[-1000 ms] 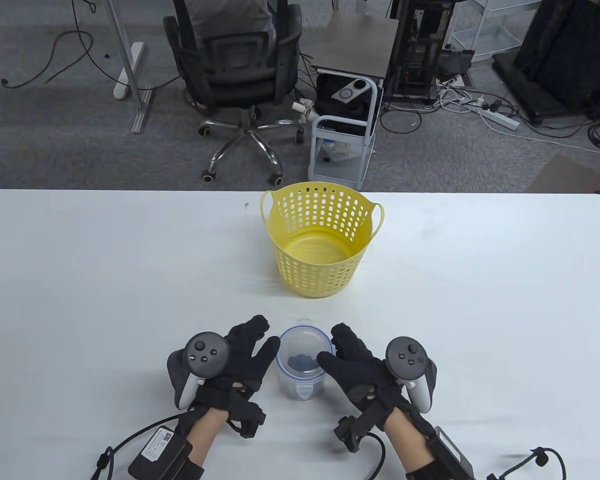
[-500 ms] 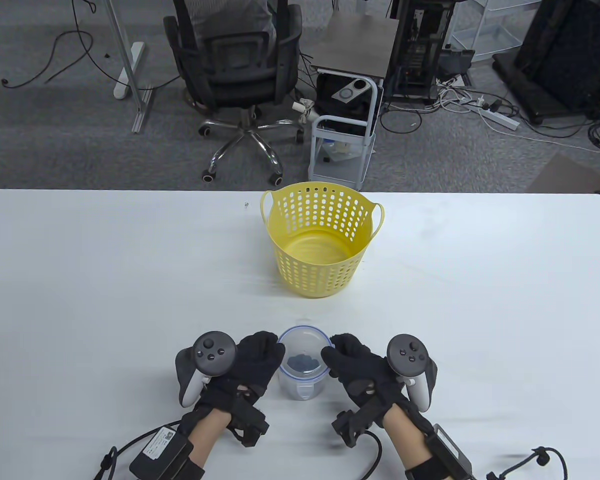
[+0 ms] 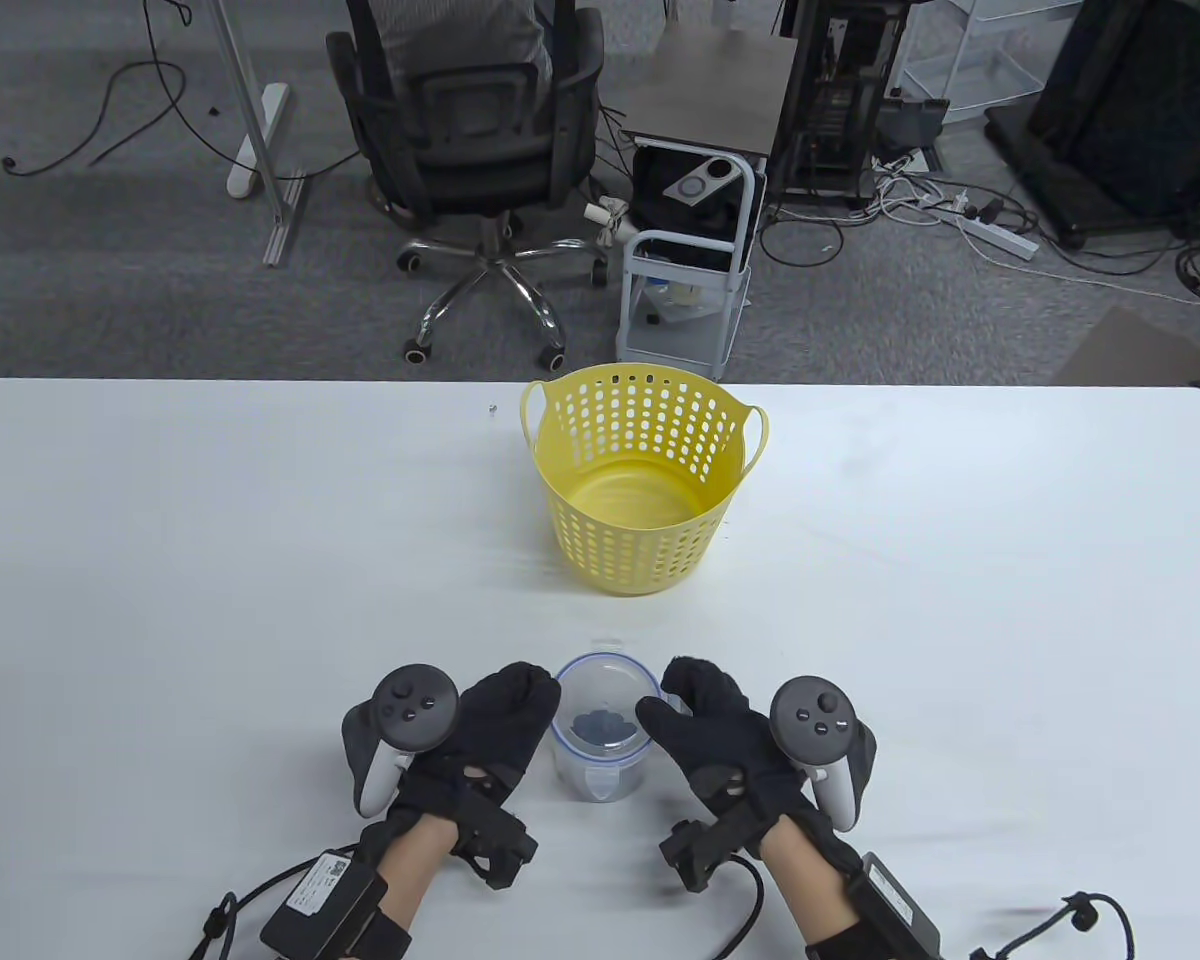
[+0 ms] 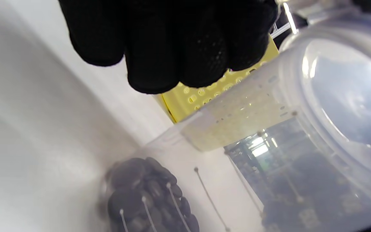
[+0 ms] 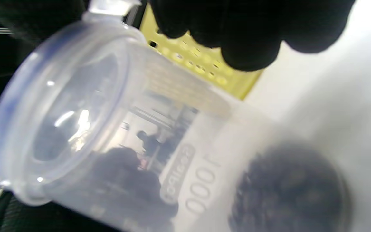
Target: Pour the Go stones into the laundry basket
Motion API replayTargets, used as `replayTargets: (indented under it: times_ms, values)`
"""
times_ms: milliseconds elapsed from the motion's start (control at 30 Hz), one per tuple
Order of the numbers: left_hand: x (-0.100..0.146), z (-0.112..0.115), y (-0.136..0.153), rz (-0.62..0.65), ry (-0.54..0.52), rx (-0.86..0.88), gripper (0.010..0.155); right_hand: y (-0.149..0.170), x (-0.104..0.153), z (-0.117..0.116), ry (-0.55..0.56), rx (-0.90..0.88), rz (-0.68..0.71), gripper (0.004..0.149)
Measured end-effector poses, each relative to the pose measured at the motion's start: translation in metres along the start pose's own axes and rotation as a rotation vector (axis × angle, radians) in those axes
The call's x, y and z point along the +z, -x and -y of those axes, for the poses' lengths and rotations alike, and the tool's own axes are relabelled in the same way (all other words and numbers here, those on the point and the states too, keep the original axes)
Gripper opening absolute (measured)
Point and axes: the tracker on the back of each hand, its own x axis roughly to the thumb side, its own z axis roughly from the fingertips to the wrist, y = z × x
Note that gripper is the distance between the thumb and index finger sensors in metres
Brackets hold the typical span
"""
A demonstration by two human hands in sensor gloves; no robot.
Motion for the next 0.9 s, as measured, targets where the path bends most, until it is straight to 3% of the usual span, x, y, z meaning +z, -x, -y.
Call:
replayTargets:
  times_ms: [133,367,567,900]
  values:
    - [-0.001,-0.014,0.002,0.029,-0.121,-0.12,0.074,-0.019,0.006,-0.004,0.039,0.082,0.195,0.092]
    - [-0.007,-0.021,0.006,0.013,-0.144,-0.208,0.074,-0.051,0.021,-0.028,-0.013,0.45,0.455,0.099]
    - [-0.009,-0.018,0.005,0.018,-0.129,-0.241,0.074,-0.055,0.026,-0.044,-0.047,0.599,0.448,0.098]
    - [-0.009,-0.018,0.003,0.03,-0.127,-0.252,0.074,-0.057,0.026,-0.042,0.011,0.537,0.488,0.092]
